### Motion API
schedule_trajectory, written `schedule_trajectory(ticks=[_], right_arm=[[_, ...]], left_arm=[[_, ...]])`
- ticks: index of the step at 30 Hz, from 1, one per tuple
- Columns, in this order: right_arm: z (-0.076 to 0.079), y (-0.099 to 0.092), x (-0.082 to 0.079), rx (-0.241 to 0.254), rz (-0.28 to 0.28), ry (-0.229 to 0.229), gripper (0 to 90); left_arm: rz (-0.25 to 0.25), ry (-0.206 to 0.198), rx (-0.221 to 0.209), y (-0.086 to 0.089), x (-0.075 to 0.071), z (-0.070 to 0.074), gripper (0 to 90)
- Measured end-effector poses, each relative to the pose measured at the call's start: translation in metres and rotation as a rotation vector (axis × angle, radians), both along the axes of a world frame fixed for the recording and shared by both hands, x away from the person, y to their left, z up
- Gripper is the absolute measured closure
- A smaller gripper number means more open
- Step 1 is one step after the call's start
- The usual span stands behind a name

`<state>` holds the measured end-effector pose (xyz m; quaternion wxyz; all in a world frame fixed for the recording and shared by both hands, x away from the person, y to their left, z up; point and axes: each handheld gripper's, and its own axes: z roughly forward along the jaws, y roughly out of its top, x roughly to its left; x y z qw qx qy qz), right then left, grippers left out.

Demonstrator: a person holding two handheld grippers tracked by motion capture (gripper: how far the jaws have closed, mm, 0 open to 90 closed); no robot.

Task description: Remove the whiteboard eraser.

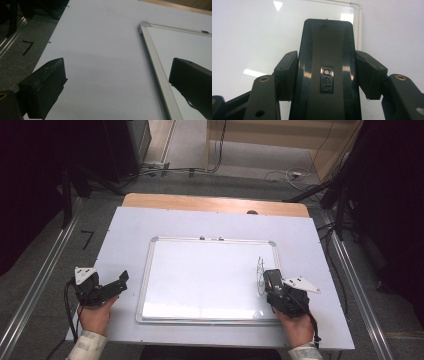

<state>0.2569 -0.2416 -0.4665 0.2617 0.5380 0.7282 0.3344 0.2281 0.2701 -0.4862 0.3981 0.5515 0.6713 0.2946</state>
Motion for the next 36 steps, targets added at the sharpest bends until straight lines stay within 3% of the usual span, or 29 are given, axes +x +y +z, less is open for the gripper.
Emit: schedule_trajectory(ticks=[14, 30, 36], right_arm=[[-0.021, 0.02, 0.017, -0.042, 0.021, 0.08, 37.8], [-0.024, 0.021, 0.026, -0.028, 0.021, 0.075, 38.0], [-0.023, 0.021, 0.038, -0.027, 0.014, 0.078, 38.0]], left_arm=[[0.003, -0.003, -0.005, 0.001, -0.001, 0.0, 1.4], [-0.002, -0.001, -0.003, 0.0, 0.0, 0.0, 1.4], [-0.003, -0.002, -0.002, 0.0, 0.0, 0.0, 1.4]])
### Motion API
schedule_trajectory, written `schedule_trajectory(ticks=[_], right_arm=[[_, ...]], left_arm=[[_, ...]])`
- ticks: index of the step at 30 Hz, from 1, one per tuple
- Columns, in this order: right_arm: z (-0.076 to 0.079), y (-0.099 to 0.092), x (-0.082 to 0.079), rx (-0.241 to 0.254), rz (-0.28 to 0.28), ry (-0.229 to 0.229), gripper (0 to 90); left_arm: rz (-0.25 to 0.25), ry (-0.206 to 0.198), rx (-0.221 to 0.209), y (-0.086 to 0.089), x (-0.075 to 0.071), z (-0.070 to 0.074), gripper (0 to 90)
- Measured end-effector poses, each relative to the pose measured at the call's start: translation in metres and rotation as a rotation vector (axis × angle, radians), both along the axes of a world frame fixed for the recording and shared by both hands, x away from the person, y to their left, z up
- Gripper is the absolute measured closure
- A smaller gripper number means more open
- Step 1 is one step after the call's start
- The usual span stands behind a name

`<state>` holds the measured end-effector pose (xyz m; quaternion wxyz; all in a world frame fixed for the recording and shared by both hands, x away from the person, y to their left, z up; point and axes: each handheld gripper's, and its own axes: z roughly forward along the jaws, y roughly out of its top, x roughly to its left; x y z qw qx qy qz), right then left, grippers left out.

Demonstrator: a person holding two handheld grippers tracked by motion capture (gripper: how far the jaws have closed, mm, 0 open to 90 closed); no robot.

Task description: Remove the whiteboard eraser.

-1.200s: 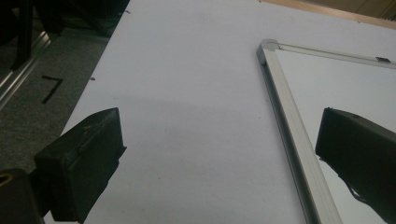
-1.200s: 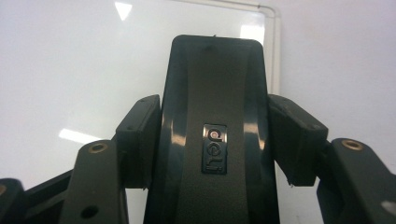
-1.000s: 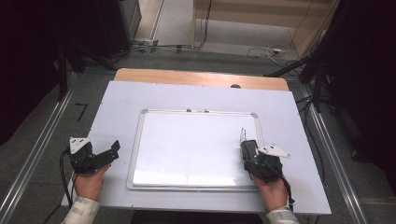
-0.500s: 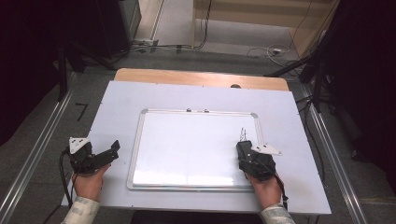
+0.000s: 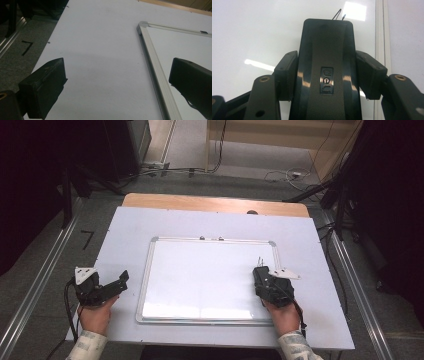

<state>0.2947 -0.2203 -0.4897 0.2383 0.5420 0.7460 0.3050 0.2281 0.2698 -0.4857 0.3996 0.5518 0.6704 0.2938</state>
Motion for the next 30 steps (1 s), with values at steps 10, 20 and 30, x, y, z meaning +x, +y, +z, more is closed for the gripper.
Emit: schedule_trajectory(ticks=[10, 20, 30], right_arm=[[0.001, 0.002, 0.025, -0.002, -0.027, 0.002, 38.0], [0.002, 0.004, 0.048, -0.011, -0.053, 0.002, 38.0], [0.003, 0.004, 0.068, -0.007, -0.064, 0.007, 37.9]], left_arm=[[0.002, 0.002, 0.0, 0.0, 0.0, 0.0, 1.4], [0.001, 0.001, -0.002, 0.0, 0.0, 0.0, 1.4], [0.001, 0.001, -0.003, 0.001, 0.0, 0.0, 1.4]])
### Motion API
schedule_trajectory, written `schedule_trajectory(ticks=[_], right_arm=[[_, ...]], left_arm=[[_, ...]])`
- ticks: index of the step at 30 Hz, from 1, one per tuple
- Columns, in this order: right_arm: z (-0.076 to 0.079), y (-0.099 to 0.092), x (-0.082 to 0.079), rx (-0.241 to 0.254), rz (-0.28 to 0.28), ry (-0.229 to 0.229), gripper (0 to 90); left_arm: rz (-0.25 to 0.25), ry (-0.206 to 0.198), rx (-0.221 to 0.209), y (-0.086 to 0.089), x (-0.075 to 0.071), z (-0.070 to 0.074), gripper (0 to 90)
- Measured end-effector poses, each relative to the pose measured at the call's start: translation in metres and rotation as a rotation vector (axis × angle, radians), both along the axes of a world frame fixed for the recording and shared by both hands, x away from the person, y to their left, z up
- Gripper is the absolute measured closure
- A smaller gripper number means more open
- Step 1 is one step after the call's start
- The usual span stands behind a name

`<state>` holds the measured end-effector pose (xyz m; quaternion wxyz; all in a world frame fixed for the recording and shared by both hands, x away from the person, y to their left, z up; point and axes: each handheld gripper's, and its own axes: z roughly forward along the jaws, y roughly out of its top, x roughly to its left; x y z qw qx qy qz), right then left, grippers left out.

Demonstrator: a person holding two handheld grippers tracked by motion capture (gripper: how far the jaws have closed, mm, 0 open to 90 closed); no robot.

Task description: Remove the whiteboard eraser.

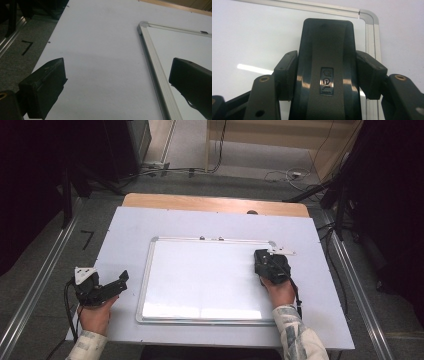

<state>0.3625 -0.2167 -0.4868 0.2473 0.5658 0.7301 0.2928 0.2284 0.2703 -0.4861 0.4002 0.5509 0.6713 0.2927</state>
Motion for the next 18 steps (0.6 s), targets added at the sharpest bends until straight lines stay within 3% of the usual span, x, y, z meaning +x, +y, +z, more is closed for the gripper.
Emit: schedule_trajectory(ticks=[18], right_arm=[[0.002, 0.0, 0.041, -0.002, -0.029, -0.001, 37.9]], left_arm=[[0.002, 0.001, -0.003, 0.002, 0.0, 0.0, 1.4]])
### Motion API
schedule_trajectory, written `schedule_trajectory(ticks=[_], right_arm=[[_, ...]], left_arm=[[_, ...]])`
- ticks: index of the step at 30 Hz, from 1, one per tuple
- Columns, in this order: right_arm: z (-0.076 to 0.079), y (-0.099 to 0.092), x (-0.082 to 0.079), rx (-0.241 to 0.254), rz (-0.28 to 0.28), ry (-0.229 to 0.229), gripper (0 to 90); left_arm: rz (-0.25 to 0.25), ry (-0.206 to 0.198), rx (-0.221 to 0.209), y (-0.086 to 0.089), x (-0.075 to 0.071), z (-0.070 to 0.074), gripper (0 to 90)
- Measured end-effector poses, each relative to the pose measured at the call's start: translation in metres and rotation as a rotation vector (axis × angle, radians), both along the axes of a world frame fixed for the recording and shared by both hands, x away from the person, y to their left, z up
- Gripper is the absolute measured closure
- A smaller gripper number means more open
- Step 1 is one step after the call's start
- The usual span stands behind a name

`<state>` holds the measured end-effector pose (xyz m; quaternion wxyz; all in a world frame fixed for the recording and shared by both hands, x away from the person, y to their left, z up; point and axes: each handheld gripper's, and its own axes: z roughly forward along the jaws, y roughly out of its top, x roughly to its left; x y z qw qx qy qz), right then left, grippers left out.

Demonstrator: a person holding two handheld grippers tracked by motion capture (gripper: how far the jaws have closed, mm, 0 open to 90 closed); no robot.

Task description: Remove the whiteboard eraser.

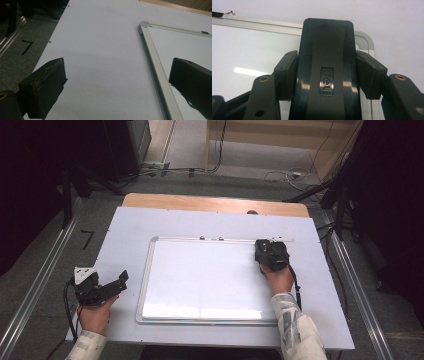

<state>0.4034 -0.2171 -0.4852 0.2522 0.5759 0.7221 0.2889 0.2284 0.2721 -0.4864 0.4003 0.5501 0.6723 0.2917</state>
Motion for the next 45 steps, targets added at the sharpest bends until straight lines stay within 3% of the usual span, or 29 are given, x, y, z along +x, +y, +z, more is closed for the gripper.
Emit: schedule_trajectory(ticks=[6, 15, 36, 42, 45], right_arm=[[0.0, 0.001, -0.004, -0.004, 0.005, -0.003, 37.9], [-0.001, 0.003, -0.028, -0.005, 0.048, -0.002, 37.8], [-0.006, -0.004, -0.135, 0.003, 0.183, -0.004, 37.7], [-0.006, -0.004, -0.138, 0.005, 0.193, 0.001, 37.4], [-0.005, -0.006, -0.129, 0.004, 0.179, 0.0, 37.4]], left_arm=[[0.003, -0.002, -0.002, 0.001, 0.0, 0.0, 1.4], [0.004, -0.001, -0.001, 0.0, -0.001, 0.0, 1.4], [0.003, 0.0, -0.001, -0.002, 0.0, 0.0, 1.4], [-0.005, 0.001, 0.003, -0.003, 0.0, 0.0, 1.5], [-0.004, 0.0, 0.001, -0.003, 0.001, 0.0, 1.4]])
